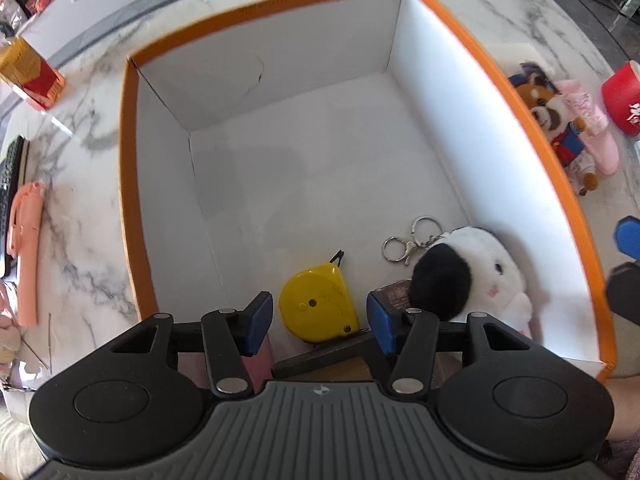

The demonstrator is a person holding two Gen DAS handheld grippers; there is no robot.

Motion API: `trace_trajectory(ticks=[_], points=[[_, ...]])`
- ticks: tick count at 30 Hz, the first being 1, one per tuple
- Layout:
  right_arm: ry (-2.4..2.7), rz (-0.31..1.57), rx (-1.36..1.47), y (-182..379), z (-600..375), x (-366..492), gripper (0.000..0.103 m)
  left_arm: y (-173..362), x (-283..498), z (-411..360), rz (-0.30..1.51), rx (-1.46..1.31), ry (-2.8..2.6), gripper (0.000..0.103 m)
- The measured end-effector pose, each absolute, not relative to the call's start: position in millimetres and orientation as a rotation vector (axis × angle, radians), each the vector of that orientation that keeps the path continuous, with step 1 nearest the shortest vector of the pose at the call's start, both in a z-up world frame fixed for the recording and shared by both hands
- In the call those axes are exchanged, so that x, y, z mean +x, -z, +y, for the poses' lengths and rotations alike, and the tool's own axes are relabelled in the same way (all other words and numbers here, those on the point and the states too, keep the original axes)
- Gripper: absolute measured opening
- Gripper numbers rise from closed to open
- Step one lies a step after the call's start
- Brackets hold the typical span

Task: Organize objects
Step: 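Open both tools to release the tape measure and cardboard box, then withdraw, then grasp the orange crochet ball with the left tool while the right tool grasps the bear plush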

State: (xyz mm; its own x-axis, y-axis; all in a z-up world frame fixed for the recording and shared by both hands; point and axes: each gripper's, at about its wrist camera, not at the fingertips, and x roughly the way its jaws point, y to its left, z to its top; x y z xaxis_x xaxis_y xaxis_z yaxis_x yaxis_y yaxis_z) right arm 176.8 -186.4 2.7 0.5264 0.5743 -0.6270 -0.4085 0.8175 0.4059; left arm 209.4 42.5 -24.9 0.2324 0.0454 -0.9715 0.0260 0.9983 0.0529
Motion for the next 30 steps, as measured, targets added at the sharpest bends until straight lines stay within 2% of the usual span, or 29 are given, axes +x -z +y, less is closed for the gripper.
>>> trace_trajectory(ticks=[20,30], points=[[-0.483,0.792,0.086,-30,-245,161,0.051,-44,172,-42,1.07,0.089,0.227,0.062],[-0.395,0.847,0.085,6,-298,199,0.049,-23,205,-108,1.048,0.187,0.365,0.06]])
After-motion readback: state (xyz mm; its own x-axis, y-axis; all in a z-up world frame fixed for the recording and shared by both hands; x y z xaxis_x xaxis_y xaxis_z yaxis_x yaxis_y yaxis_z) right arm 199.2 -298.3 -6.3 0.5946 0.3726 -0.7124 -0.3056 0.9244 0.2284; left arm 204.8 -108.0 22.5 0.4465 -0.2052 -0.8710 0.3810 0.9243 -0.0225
